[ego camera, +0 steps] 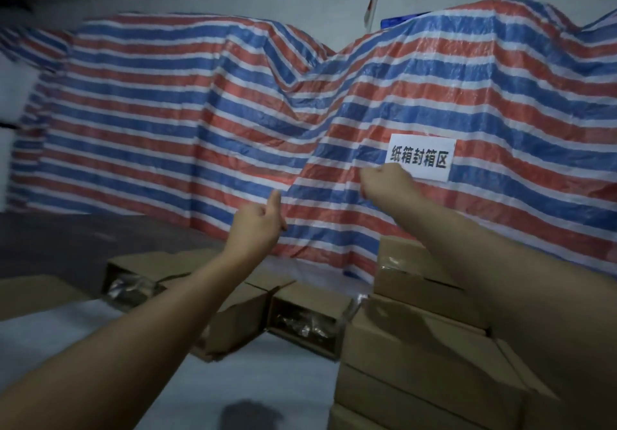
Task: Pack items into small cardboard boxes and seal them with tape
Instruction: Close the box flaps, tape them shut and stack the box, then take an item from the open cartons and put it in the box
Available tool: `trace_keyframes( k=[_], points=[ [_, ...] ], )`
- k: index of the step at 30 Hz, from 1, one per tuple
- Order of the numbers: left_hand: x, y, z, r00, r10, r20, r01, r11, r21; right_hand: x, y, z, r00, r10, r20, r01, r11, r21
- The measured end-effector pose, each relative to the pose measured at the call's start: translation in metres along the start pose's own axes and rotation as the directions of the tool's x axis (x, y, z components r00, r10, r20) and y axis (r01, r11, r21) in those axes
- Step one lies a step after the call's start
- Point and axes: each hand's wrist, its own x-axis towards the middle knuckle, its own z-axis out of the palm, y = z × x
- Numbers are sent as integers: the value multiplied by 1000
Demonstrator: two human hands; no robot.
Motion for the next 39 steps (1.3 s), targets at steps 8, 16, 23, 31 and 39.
trace_keyframes(
  k=[8,16,23,31,39],
  points=[
    [-18,-163,-46,971,-99,-220,158,951,265,-46,7,162,879,-55,474,138,980,-142],
    [-19,-234,-81,940,-110,-322,246,875,418,-70,28,271,786,-13,618,252,919,-302],
    [-18,-233,-75,960,-26,-279,183,813,552,-103,30,332,851,81,518,212,850,-482],
    [-12,-234,-79,943,-94,-320,249,837,488,-107,30,292,762,6,647,434,737,-518],
    [-17,-161,-116,926,-377,-33,378,924,55,-106,2,199,763,30,645,311,858,-408]
  ],
)
